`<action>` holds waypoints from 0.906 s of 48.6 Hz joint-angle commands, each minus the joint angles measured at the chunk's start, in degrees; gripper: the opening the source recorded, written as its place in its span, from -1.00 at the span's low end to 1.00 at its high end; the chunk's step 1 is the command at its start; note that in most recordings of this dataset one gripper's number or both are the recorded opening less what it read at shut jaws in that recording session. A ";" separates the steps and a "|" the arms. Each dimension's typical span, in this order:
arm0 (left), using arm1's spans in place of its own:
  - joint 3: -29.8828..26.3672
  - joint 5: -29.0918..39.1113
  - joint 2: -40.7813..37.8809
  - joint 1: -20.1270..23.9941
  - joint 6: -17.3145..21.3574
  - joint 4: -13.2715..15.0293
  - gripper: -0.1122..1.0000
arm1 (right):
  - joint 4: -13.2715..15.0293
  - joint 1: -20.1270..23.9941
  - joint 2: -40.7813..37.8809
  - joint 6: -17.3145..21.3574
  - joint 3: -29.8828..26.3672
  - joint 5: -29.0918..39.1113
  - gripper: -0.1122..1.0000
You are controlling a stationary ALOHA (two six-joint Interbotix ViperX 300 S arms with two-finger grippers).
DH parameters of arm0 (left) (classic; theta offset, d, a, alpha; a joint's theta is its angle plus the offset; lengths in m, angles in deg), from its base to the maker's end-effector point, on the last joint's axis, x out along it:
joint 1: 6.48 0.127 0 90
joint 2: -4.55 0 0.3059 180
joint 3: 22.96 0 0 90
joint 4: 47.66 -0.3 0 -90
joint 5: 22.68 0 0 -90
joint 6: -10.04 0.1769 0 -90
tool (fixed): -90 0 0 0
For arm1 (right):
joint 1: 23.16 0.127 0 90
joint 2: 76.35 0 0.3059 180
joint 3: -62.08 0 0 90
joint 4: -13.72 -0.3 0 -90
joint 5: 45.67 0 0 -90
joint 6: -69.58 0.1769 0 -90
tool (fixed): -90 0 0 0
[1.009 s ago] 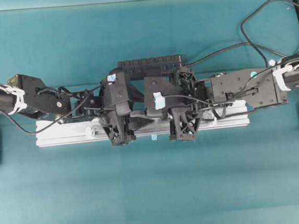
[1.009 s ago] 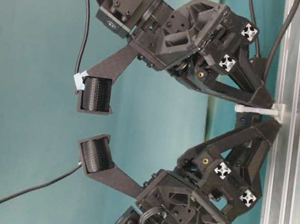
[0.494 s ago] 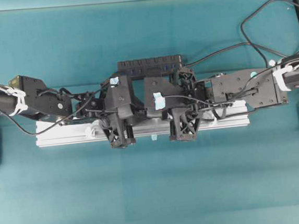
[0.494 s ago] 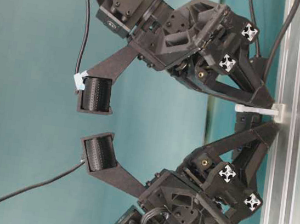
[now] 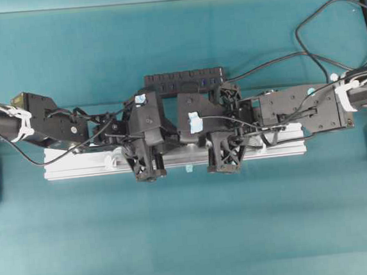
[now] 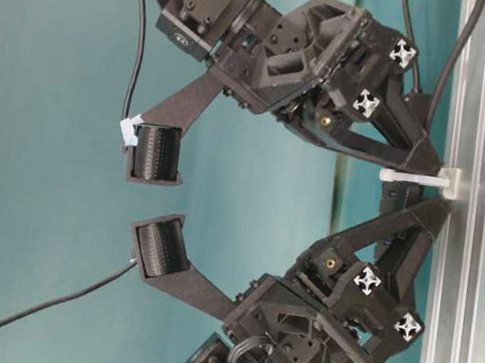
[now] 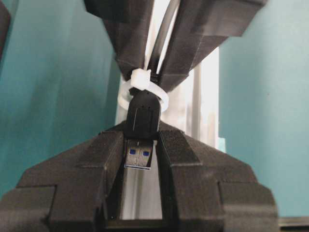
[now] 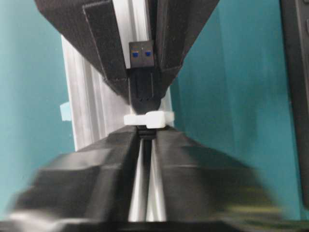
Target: Pass the USB cable through three rings with both arms.
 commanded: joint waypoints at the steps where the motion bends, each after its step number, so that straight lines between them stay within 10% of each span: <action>1: 0.44 0.44 1.32 0.09 0.00 0.00 -0.45 | -0.09 0.26 1.32 0.35 -0.26 0.97 -0.62; 16: 3.96 1.76 5.54 0.09 0.18 0.00 -0.45 | 0.18 0.26 4.04 0.44 -0.70 1.49 0.82; 44: 5.89 5.89 12.30 0.09 0.62 -0.09 -0.45 | 0.26 -0.09 1.58 0.44 -6.68 0.35 0.76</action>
